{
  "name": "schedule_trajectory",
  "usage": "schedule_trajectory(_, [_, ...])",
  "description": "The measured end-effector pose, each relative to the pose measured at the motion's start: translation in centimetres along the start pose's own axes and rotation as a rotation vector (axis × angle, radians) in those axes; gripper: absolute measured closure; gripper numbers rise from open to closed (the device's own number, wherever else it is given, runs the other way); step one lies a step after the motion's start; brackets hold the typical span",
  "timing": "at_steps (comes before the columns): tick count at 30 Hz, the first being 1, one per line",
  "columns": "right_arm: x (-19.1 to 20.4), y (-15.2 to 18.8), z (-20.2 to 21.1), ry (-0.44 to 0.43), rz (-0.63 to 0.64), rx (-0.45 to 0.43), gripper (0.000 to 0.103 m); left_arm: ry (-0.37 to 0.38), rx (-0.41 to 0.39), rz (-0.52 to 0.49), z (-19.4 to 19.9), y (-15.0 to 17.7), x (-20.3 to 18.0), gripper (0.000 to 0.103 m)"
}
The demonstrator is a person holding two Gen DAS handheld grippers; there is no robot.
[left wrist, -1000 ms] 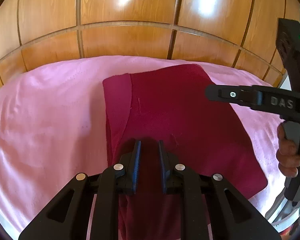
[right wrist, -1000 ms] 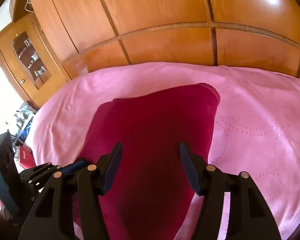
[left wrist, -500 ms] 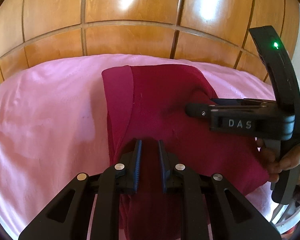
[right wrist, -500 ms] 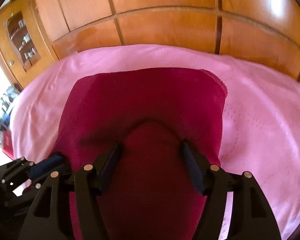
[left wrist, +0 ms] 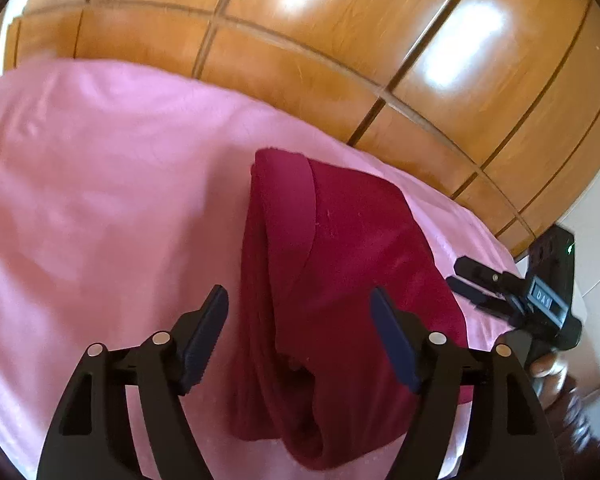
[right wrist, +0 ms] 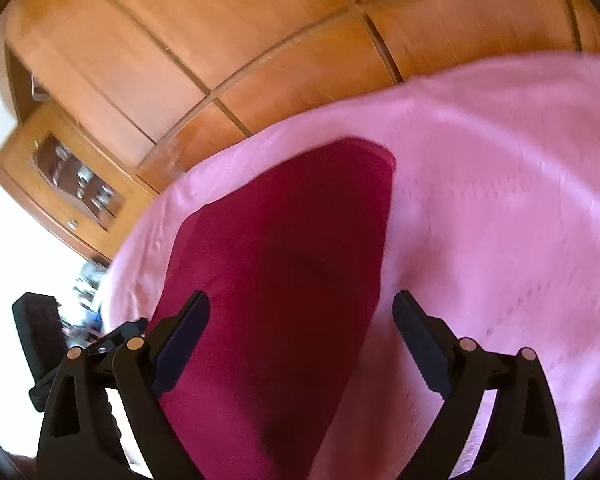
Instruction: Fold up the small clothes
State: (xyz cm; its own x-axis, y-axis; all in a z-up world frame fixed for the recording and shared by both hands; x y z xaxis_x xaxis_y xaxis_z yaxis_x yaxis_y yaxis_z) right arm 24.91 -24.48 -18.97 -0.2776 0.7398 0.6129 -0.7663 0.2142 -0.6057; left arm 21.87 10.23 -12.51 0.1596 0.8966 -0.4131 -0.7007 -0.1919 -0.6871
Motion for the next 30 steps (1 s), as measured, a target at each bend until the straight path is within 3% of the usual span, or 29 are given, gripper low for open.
schedule_trajectory(6, [-0.7, 0.8, -1.5, -0.122, -0.057, 0.052, 0.025, 0.052, 0.098, 0.006, -3.1, 0.6, 1.0, 0.031])
schedule_trajectory(9, [-0.7, 0.8, -2.1, -0.165, -0.074, 0.069, 0.026, 0.101, 0.13, 0.015, -4.3, 1.2, 1.9, 0.031])
schedule_trajectory(11, [-0.7, 0.9, -2.6, -0.183, -0.088, 0.084, 0.026, 0.145, 0.13, 0.04, -4.8, 1.3, 2.1, 0.033])
schedule_trajectory(13, [-0.6, 1.0, -3.0, -0.193, -0.09, 0.088, 0.026, 0.184, 0.124, 0.039, -5.0, 1.1, 2.0, 0.043])
schedule_trajectory(16, [0.0, 1.2, -3.3, -0.183, -0.073, 0.093, 0.03, 0.215, 0.109, 0.036, -5.1, 1.1, 1.6, 0.045])
schedule_trajectory(21, [1.4, 1.3, -2.4, -0.111, 0.019, 0.078, 0.058, 0.271, 0.093, 0.04, -5.0, 1.2, 1.4, 0.058])
schedule_trajectory(24, [3.2, 1.0, -1.1, -0.1, 0.082, 0.049, 0.063, 0.287, 0.084, 0.014, -4.4, 0.8, 0.3, 0.068])
schedule_trajectory(30, [4.3, 0.4, 2.4, -0.093, 0.142, -0.022, 0.064, 0.353, 0.055, -0.043, -3.1, -0.6, -3.4, 0.07])
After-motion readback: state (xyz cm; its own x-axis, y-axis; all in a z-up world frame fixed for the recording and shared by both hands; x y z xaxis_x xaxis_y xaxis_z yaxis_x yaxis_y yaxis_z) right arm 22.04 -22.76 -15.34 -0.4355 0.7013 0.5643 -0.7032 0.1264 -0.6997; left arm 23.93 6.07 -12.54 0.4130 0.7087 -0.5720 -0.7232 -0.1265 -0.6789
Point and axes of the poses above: each gripper's, at about its wrist camera, not at the fingertips, and z roughly against the way its jaws point, x to its left, y to its underside, the point moved 7 cm from there along -z, roughly the way its jaws point, and after that the axes turned 2 degrees about -y, right-handed, at the moved point
